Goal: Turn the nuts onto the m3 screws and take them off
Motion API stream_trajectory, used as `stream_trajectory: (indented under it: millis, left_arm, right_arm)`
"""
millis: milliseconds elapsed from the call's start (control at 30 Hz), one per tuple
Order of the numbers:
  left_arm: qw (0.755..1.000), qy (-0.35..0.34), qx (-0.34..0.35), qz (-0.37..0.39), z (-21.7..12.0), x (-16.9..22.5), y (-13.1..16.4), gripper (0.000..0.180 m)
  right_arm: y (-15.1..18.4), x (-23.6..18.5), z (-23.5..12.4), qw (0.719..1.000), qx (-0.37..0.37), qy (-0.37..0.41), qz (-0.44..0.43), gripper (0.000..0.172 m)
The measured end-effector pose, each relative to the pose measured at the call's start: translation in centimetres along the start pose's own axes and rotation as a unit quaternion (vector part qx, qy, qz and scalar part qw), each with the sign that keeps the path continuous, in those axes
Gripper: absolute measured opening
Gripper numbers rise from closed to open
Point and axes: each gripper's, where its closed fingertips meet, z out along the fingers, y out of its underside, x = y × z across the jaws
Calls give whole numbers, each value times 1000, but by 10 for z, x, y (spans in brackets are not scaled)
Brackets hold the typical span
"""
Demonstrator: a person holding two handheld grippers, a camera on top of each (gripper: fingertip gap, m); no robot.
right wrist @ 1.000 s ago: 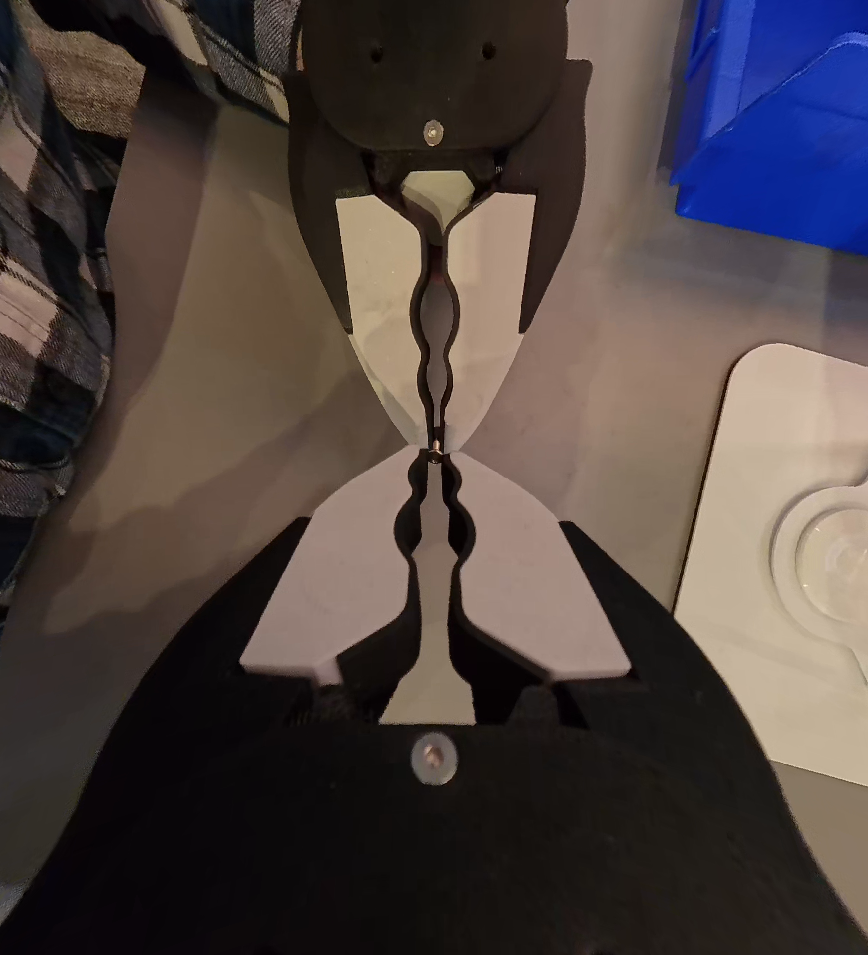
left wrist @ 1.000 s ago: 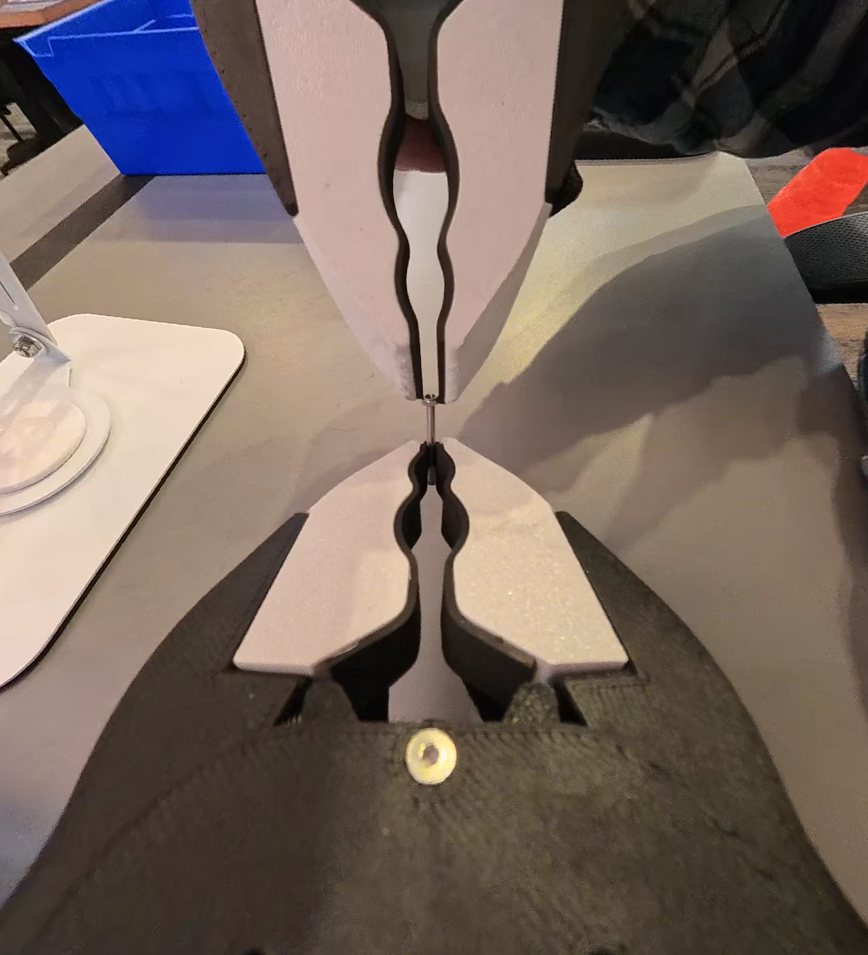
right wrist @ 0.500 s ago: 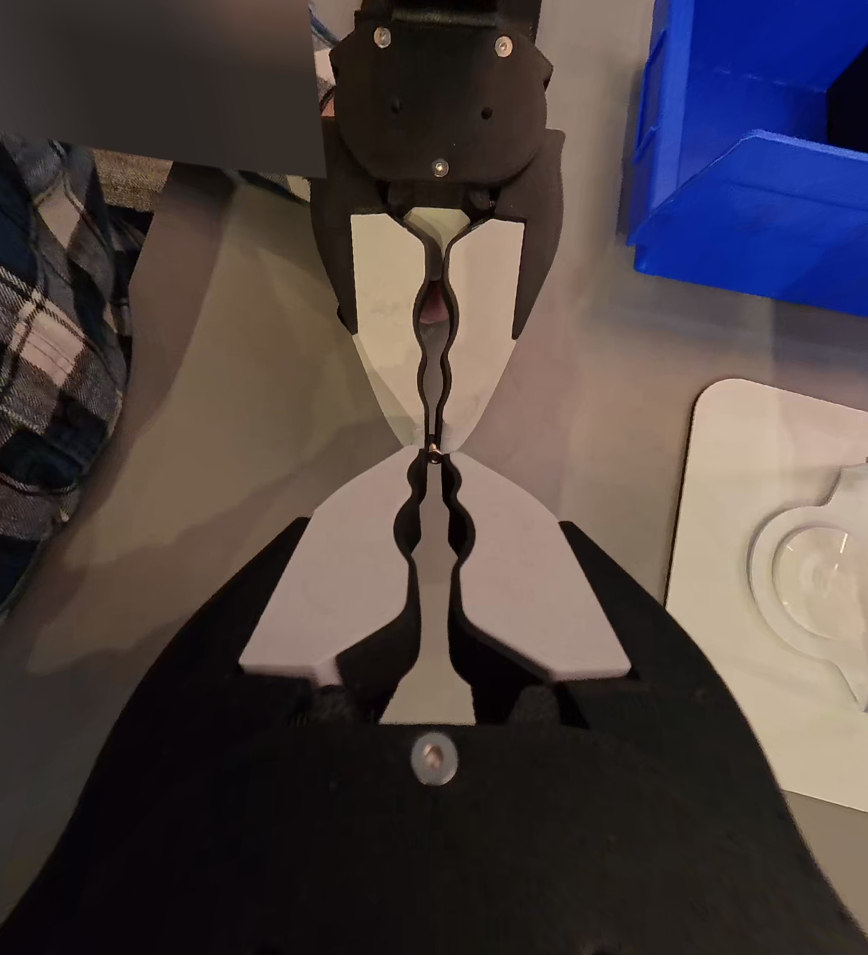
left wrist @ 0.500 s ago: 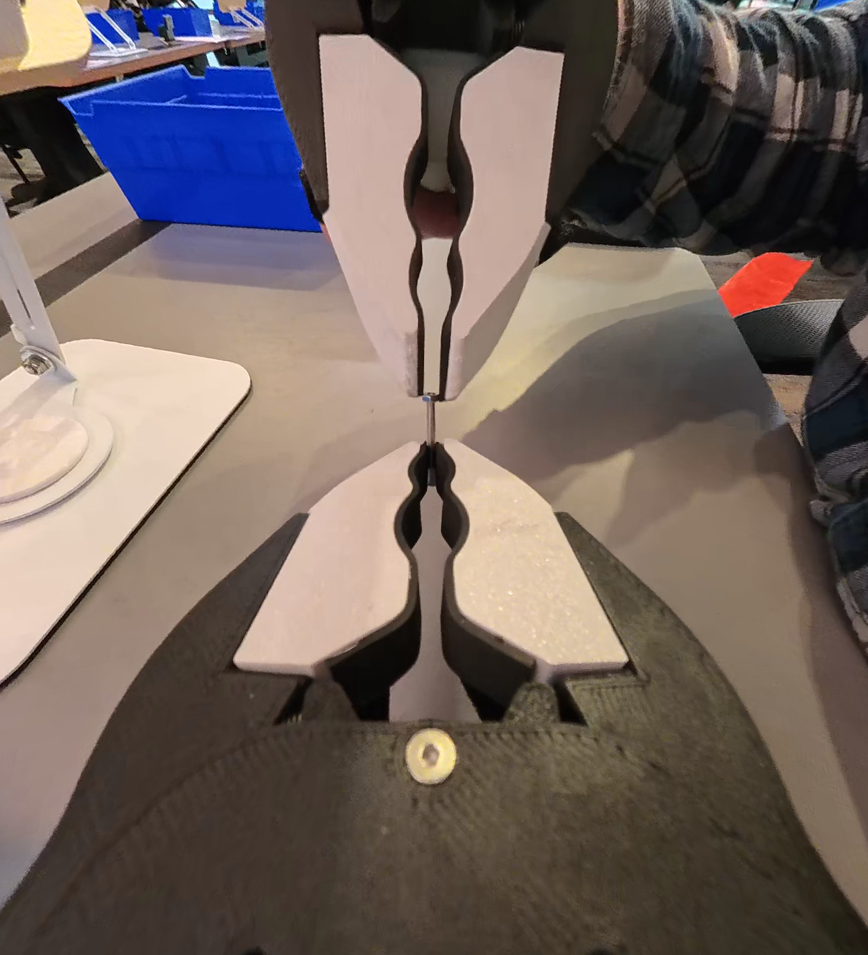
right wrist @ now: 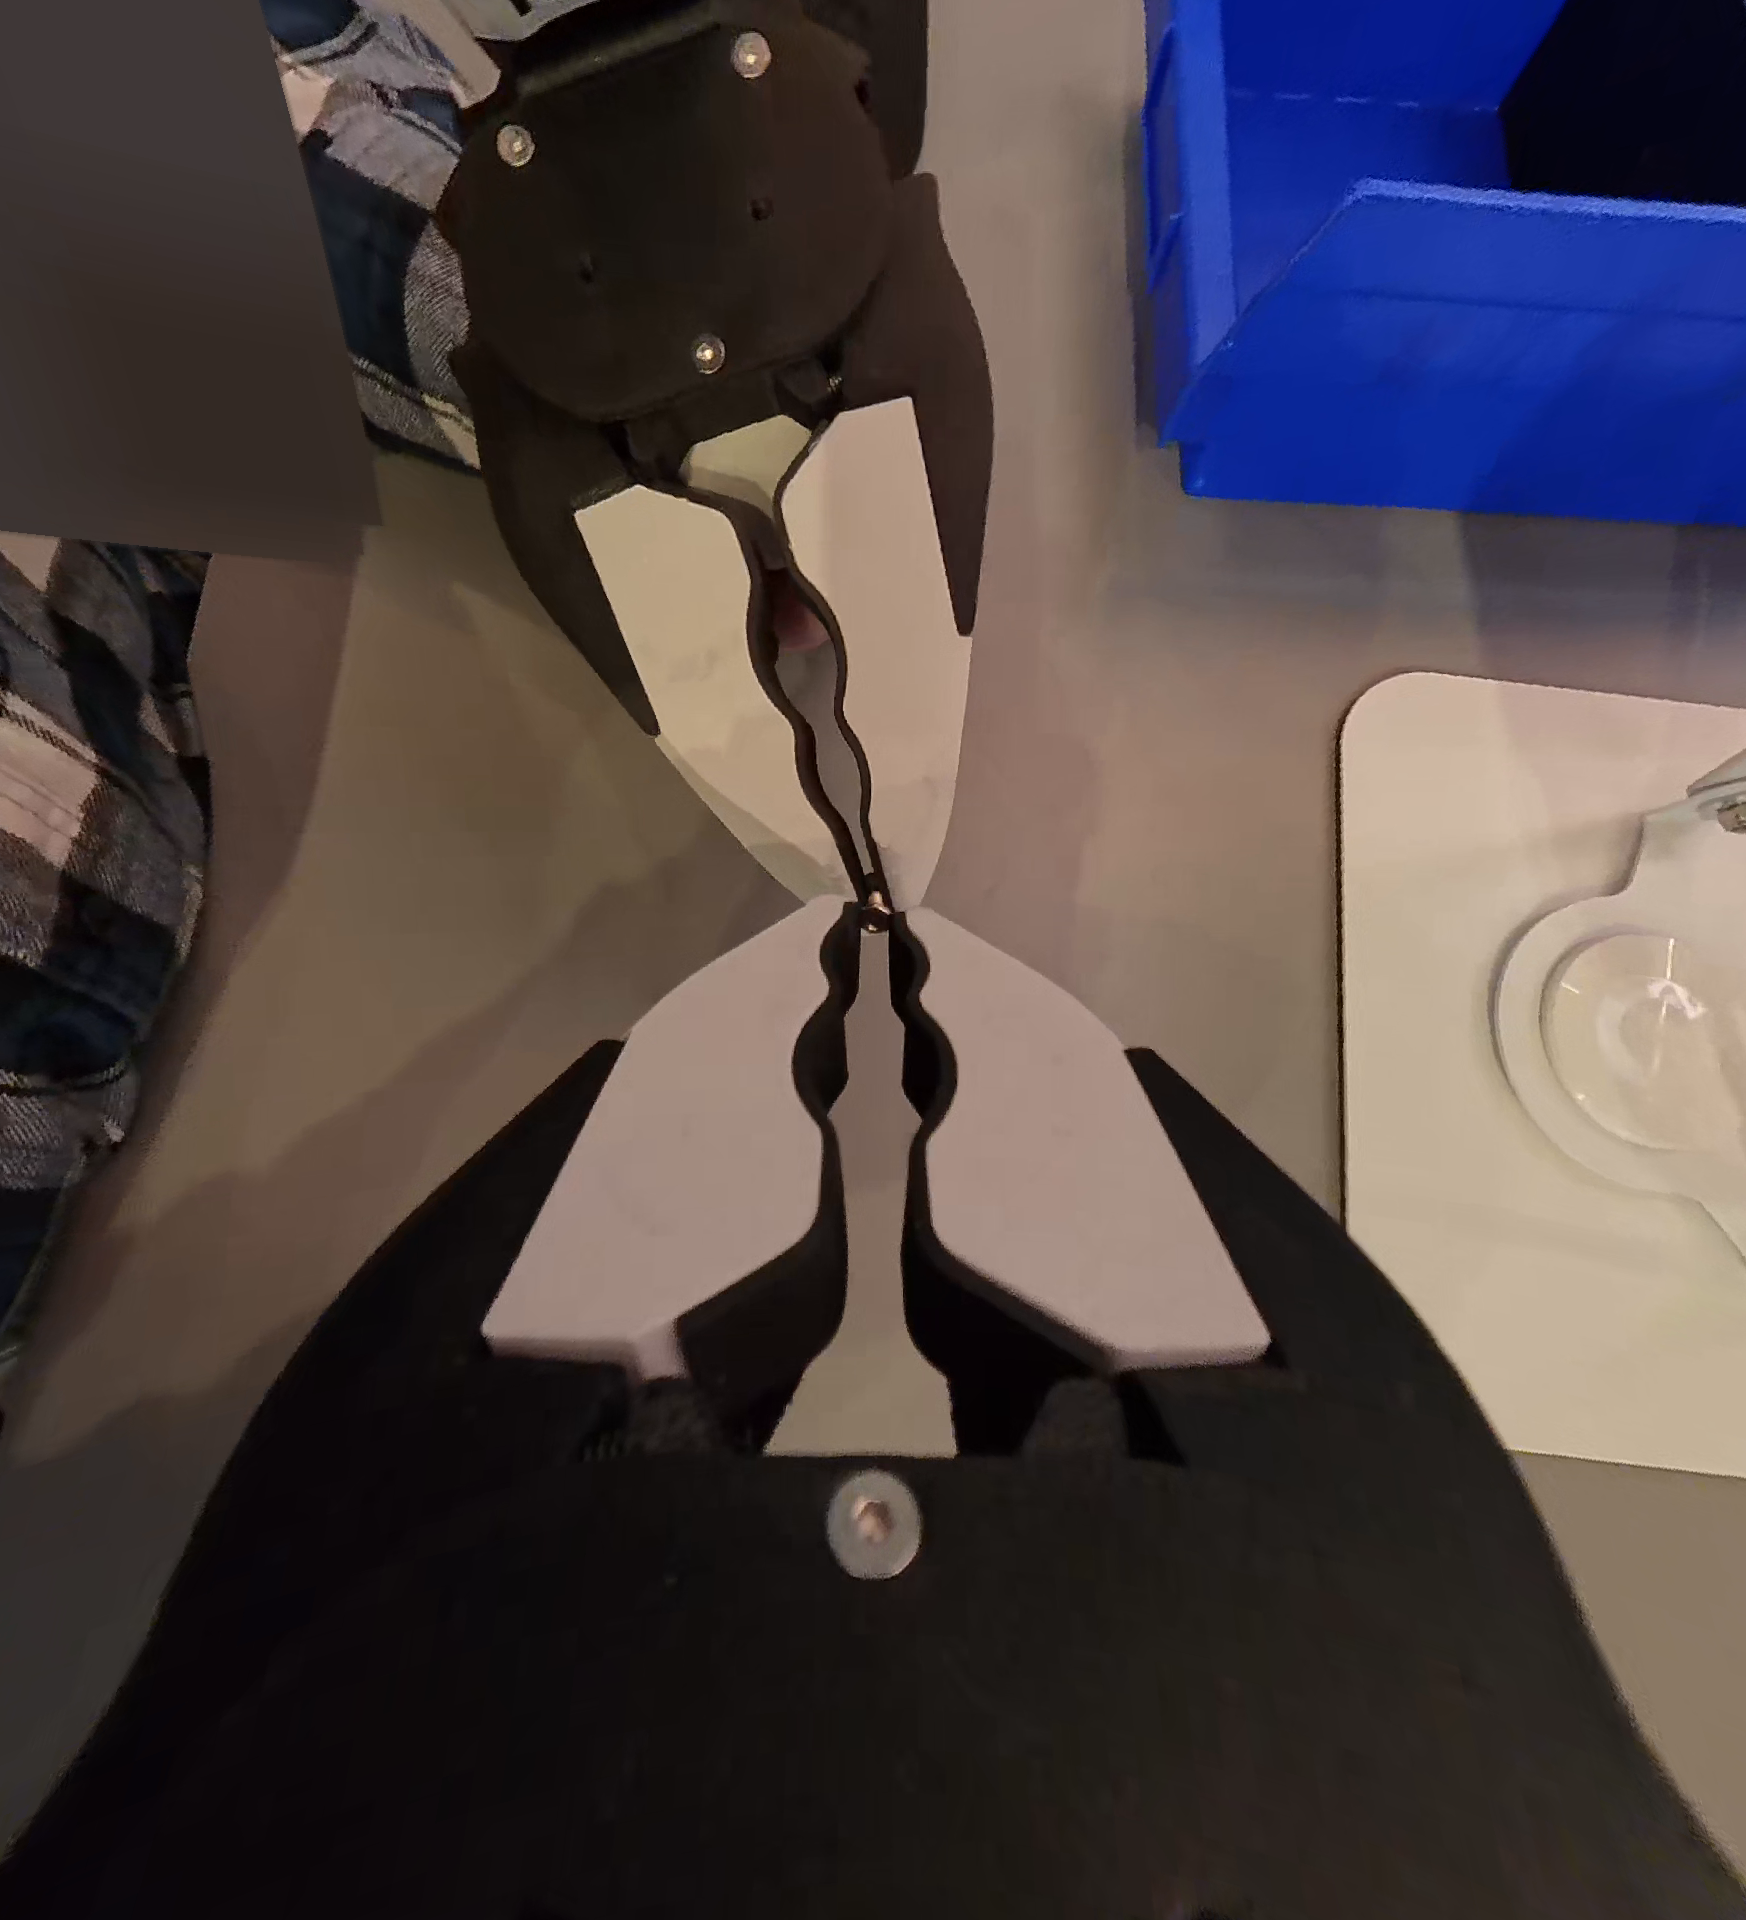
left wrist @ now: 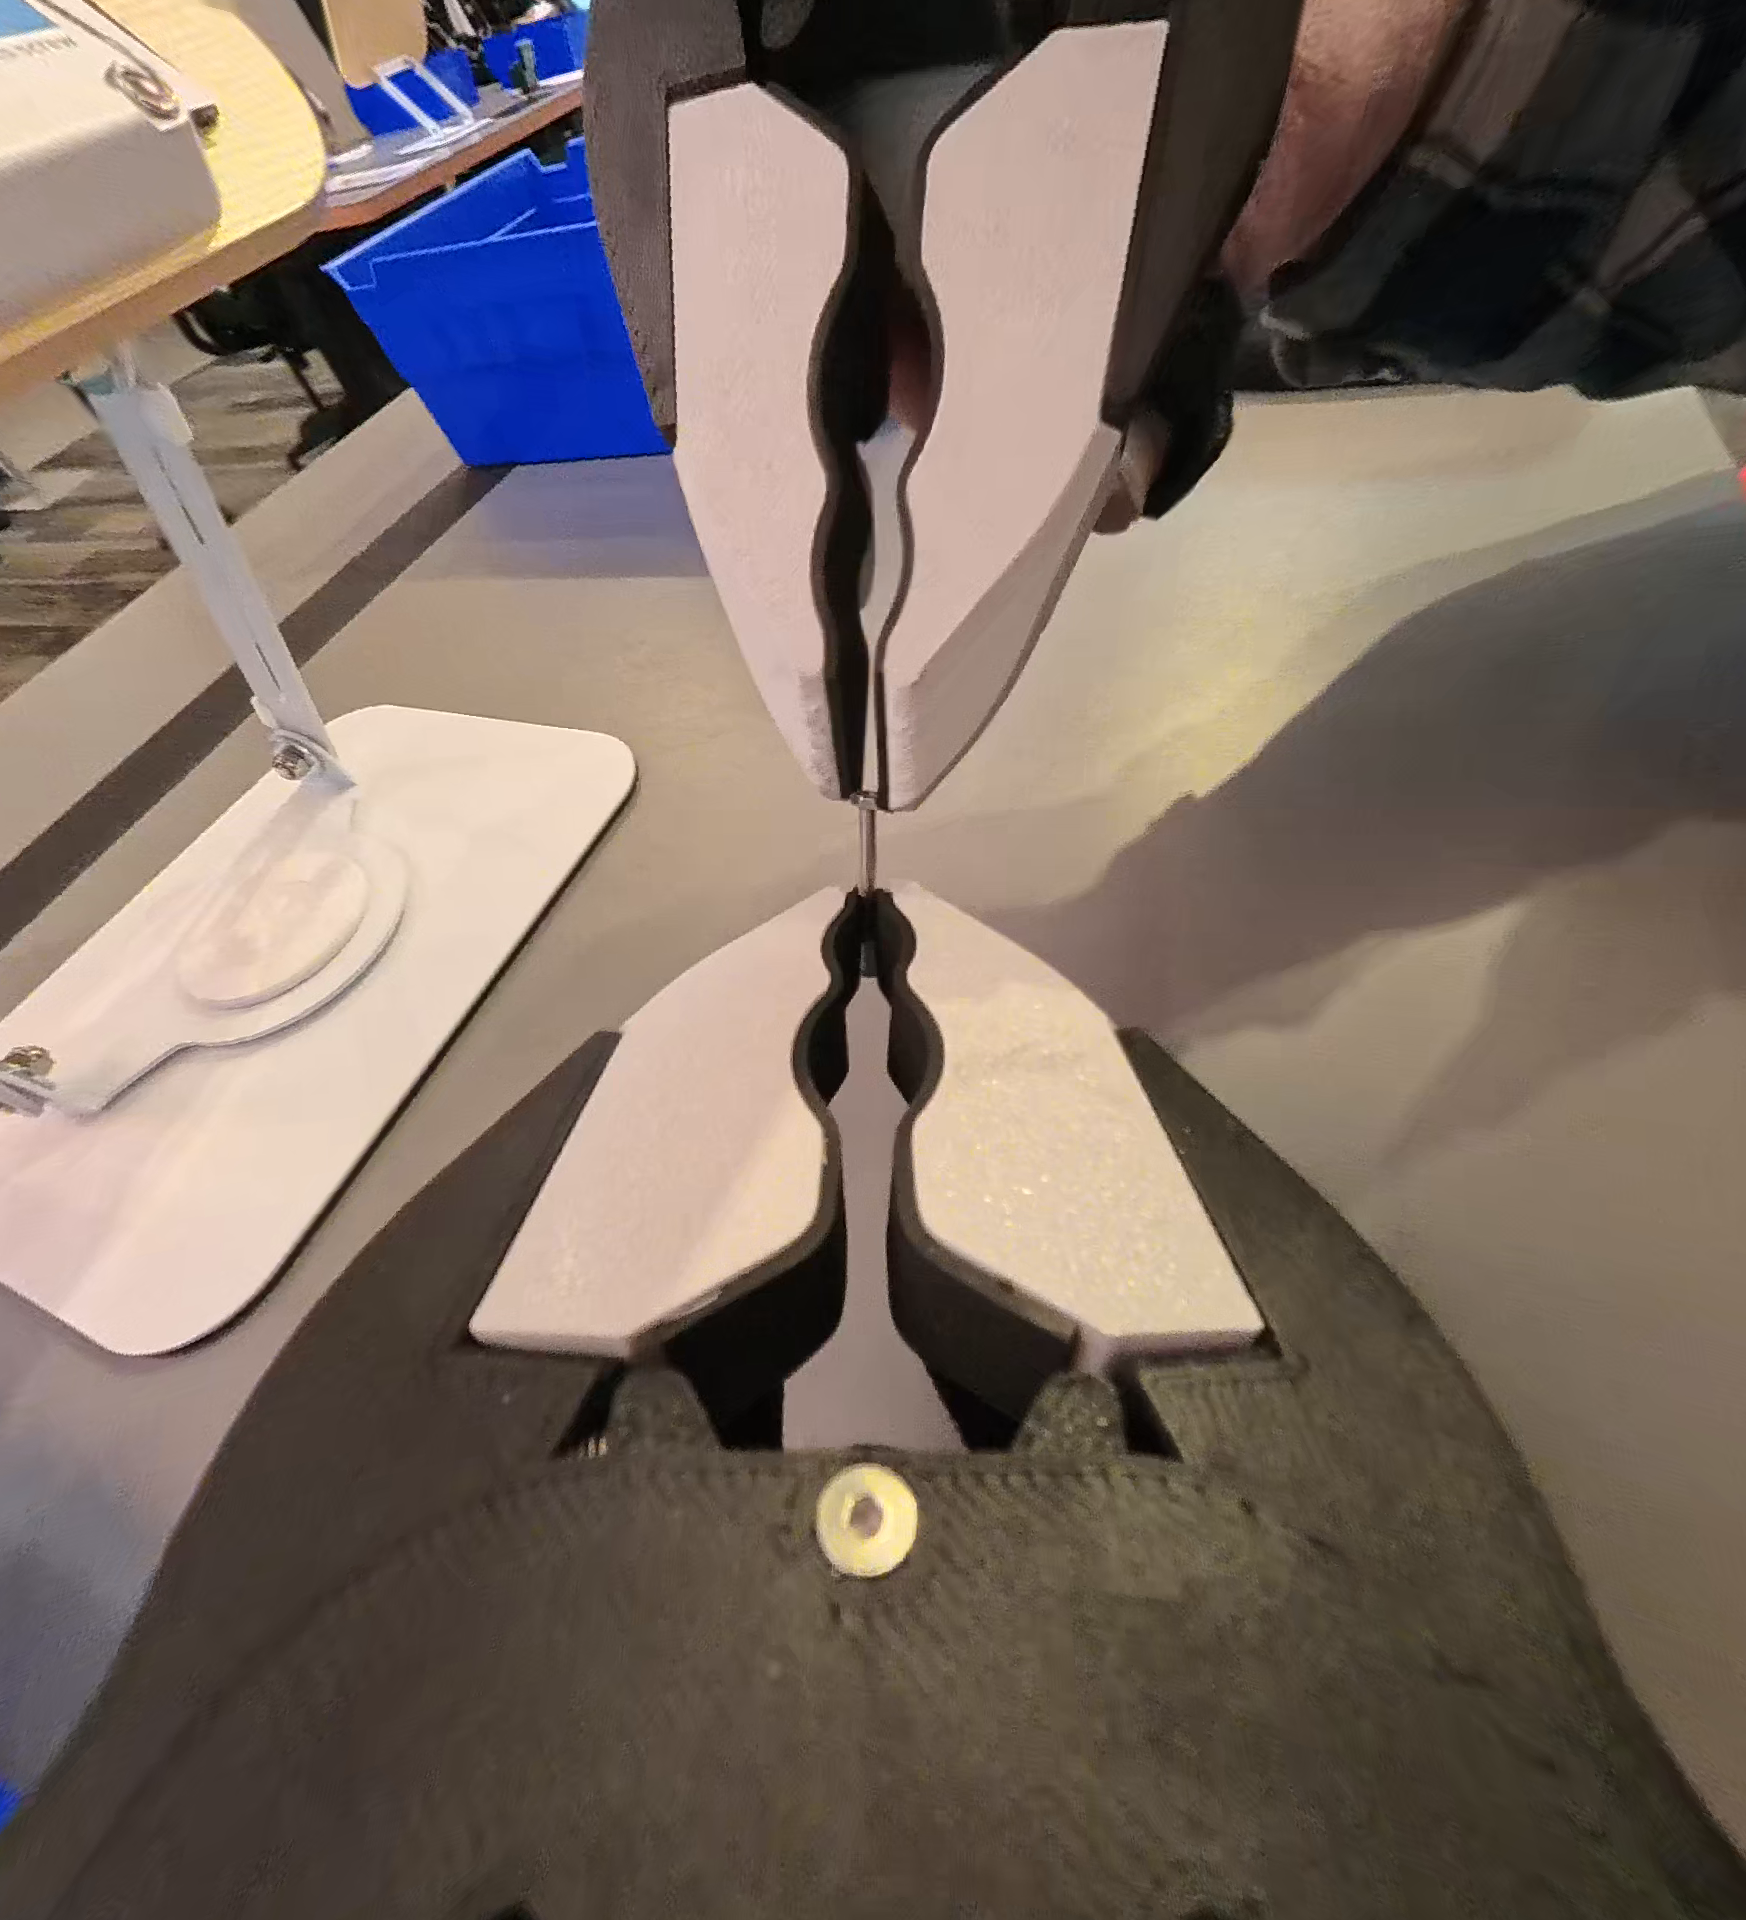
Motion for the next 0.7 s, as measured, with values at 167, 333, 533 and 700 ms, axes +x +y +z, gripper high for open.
stream_trajectory:
  millis: [167,333,533,700]
  left_arm:
    - [999,-28,-21,29,2,-3,3,1]
    - [996,-47,-41,62,3,-4,7,2]
    - [992,-72,-55,90,3,-7,9,1]
    - [987,-90,-67,115,3,-8,11,1]
  right_arm:
    - [2,2,2,1000,5,11,25,5]
    - [6,2,4,999,4,14,43,5]
    - [7,4,6,998,1,23,64,5]
    - [8,5,7,996,6,30,88,5]
